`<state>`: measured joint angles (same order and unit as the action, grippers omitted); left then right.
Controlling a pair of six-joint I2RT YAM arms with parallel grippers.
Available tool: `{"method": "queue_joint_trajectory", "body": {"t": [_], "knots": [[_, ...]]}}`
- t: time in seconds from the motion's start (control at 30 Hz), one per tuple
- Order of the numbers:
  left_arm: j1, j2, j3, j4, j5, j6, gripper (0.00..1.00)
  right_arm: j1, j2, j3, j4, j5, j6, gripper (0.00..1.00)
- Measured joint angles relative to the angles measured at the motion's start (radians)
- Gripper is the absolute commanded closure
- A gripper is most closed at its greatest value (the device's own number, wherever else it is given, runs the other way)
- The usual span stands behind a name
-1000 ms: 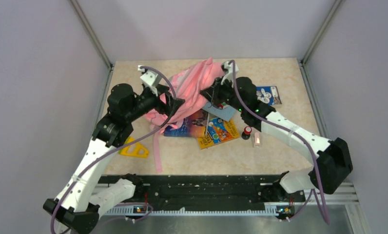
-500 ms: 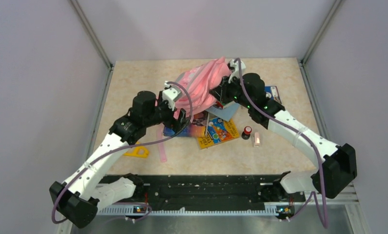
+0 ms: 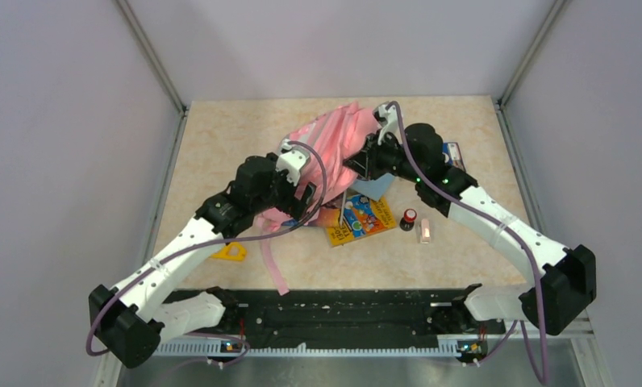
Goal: Pack the student bag
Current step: Pick up the student bag at the center of the board.
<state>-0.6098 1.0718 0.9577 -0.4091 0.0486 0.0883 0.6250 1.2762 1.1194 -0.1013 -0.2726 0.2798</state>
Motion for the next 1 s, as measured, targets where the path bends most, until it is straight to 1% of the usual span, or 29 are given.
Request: {"method": "queue_joint_trajectory", "body": {"t": [0.07, 0.1, 0.17, 0.23, 0.27, 0.3, 0.33, 0.37, 0.4, 0.43, 0.5, 0.53, 0.6, 0.67, 0.7, 0.8, 0.9, 1.0], "knots": [[0.000, 0.000, -0.003, 0.004, 0.008, 0.005, 0.05, 0.000, 0.000, 0.000, -0.001, -0.010, -0.006, 1.00], [0.000, 0.000, -0.005, 0.005, 0.016, 0.010, 0.09, 0.000, 0.000, 0.000, -0.002, -0.012, -0.008, 1.00], [0.000, 0.002, -0.007, 0.005, 0.041, 0.016, 0.30, 0.000, 0.000, 0.000, -0.005, -0.020, -0.016, 1.00], [0.000, 0.006, -0.010, 0.007, 0.068, 0.015, 0.55, 0.000, 0.000, 0.000, -0.012, -0.022, -0.021, 1.00], [0.000, 0.010, -0.010, 0.013, 0.078, 0.017, 0.67, 0.000, 0.000, 0.000, -0.016, -0.022, -0.024, 1.00], [0.000, 0.013, -0.010, 0.019, 0.089, 0.015, 0.83, 0.000, 0.000, 0.000, -0.020, -0.022, -0.026, 1.00], [0.000, 0.018, -0.010, 0.023, 0.095, 0.025, 0.94, 0.000, 0.000, 0.000, -0.022, -0.021, -0.026, 1.00], [0.000, 0.020, -0.010, 0.024, 0.095, 0.018, 1.00, 0.000, 0.000, 0.000, -0.024, -0.020, -0.026, 1.00], [-0.001, 0.022, -0.010, 0.024, 0.105, 0.027, 1.00, 0.000, 0.000, 0.000, -0.023, -0.016, -0.026, 0.96], [-0.003, 0.024, -0.010, 0.025, 0.108, 0.034, 1.00, 0.000, 0.000, 0.000, -0.023, -0.013, -0.026, 0.87], [-0.004, 0.026, -0.010, 0.027, 0.111, 0.038, 1.00, 0.000, 0.000, 0.000, -0.026, 0.002, -0.023, 0.56], [-0.004, 0.025, -0.010, 0.029, 0.107, 0.033, 1.00, 0.000, 0.000, -0.002, -0.026, 0.016, -0.018, 0.43], [-0.003, 0.023, -0.010, 0.035, 0.092, 0.013, 1.00, 0.001, -0.005, -0.019, -0.025, 0.061, -0.011, 0.27], [0.003, 0.023, -0.010, 0.040, 0.080, -0.010, 1.00, 0.001, -0.023, -0.062, -0.020, 0.120, -0.004, 0.20], [0.009, 0.023, -0.010, 0.039, 0.081, -0.024, 1.00, 0.001, -0.041, -0.093, -0.018, 0.146, 0.000, 0.19], [0.031, 0.029, -0.010, 0.019, 0.104, -0.064, 1.00, 0.001, -0.115, -0.196, -0.014, 0.193, 0.010, 0.18], [0.055, 0.043, -0.008, -0.002, 0.147, -0.097, 1.00, 0.003, -0.188, -0.270, -0.005, 0.210, 0.011, 0.17], [0.074, 0.055, 0.003, -0.016, 0.177, -0.121, 1.00, 0.007, -0.283, -0.362, 0.048, 0.209, 0.020, 0.14]]}}
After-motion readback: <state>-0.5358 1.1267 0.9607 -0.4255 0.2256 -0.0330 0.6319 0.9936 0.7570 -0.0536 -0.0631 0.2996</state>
